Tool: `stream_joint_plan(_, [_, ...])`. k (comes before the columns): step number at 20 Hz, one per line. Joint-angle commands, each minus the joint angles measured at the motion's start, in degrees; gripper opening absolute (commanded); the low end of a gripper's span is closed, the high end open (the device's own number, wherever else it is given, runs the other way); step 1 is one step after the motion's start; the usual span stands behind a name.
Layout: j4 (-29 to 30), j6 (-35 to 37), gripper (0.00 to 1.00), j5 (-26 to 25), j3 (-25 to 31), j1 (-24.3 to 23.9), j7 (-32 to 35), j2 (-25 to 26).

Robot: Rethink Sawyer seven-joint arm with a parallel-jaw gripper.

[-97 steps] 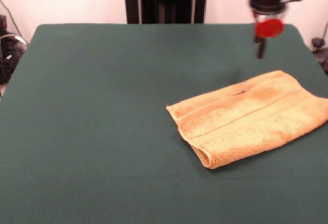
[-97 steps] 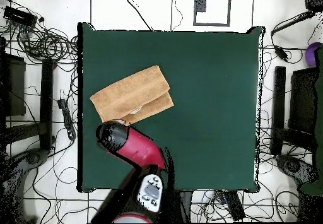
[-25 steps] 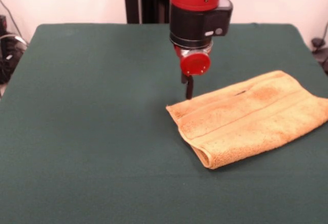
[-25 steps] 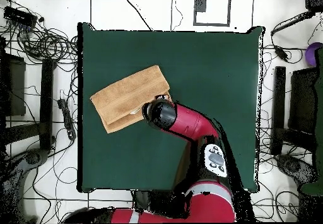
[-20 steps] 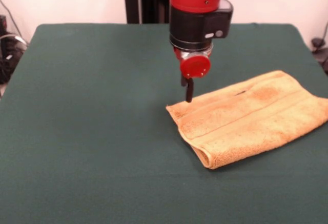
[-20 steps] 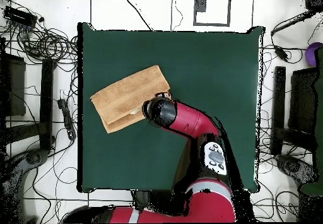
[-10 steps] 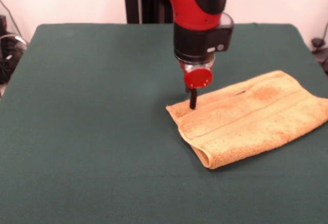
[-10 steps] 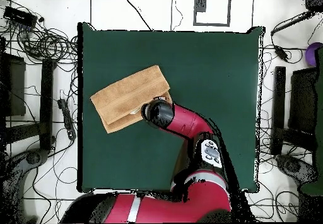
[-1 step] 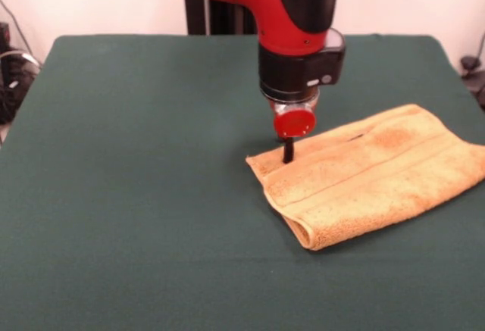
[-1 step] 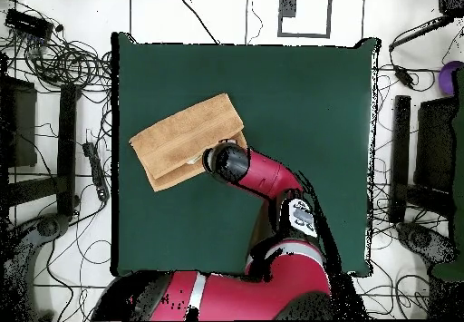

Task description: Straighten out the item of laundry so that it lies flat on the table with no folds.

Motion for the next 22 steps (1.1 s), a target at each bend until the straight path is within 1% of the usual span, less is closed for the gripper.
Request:
stream_joint_plan(1, [-3.3, -7.0, 1.0, 2.8, 7.1, 4.5, 6.9, 15.3])
stream_joint_plan(2, [-3.9, -6.5, 0.0, 2.8, 6.2, 5.3, 7.0, 15.6])
stream_joint_plan(5, [-4.3, -5.6, 0.0, 1.0, 5.0, 5.6, 5.0, 15.2])
stream_joint_plan(7, [-3.1, -4.4, 0.0, -0.8, 4.7, 4.7, 2.5, 13.6])
stream_joint_plan(10, [-1.1, -4.4, 0.0, -4.3, 5.2, 1.9, -2.1, 12.3])
stream_joint_plan(12, [-0.4, -5.0, 0.0, -6.3, 5.0, 0.7, -3.7, 12.2])
stream_joint_plan(15, [0.8, -5.1, 0.0, -8.7, 4.8, -0.4, -4.8, 11.9])
stream_joint_plan(22, [6.2, -7.4, 0.0, -13.2, 5.3, -3.4, -4.0, 10.6])
